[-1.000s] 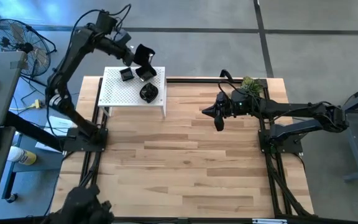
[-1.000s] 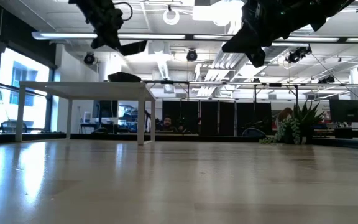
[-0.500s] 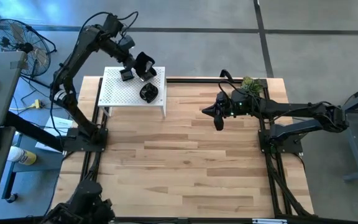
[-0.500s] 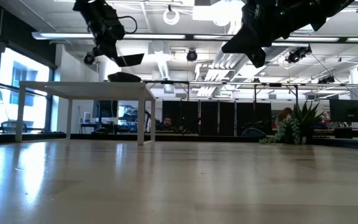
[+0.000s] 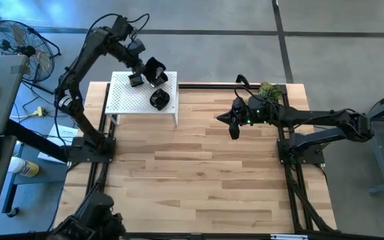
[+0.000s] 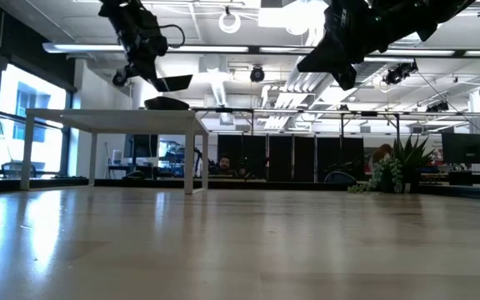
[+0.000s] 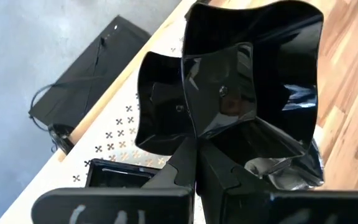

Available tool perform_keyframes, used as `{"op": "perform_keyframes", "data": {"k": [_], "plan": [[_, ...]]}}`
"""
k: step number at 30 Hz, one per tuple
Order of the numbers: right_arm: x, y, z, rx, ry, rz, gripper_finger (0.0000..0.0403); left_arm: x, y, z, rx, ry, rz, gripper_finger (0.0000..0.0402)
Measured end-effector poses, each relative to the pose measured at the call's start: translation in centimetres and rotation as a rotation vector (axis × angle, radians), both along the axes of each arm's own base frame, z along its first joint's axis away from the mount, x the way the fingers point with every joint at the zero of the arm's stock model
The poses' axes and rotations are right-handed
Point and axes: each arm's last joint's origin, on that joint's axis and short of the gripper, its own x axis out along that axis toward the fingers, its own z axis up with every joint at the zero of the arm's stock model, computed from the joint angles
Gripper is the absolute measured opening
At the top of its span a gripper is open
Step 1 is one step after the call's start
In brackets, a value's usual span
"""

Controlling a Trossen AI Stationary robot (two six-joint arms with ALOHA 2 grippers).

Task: Pick & Place Mini shaped plates
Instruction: Stack the black distorted square plate on top of the other black distorted square plates on the shelf

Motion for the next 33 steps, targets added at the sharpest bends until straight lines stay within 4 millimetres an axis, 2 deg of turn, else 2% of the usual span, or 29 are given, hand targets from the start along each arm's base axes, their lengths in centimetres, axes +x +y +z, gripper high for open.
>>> {"op": "perform_keyframes", "data": {"k": [9, 15, 29, 33], "plan": [[0.0, 0.0, 0.0, 0.003, 0.0, -0.001, 0.0007, 0.3, 1.0, -1.5, -0.01, 0.105, -0.011, 0.0], [0.0, 0.0, 0.0, 0.003, 0.0, -0.001, 0.0007, 0.6, 1.6, -2.1, -0.018, 0.117, -0.01, 0.0], [0.0, -0.1, 0.0, -0.007, 0.001, -0.019, 0.0007, 0.7, 2.0, -2.3, 0.023, 0.146, -0.027, 0.0], [0.0, -0.1, 0.0, -0.009, 0.003, -0.025, 0.0007, 0.7, 2.1, -2.3, 0.033, 0.142, -0.018, 0.0011]]}}
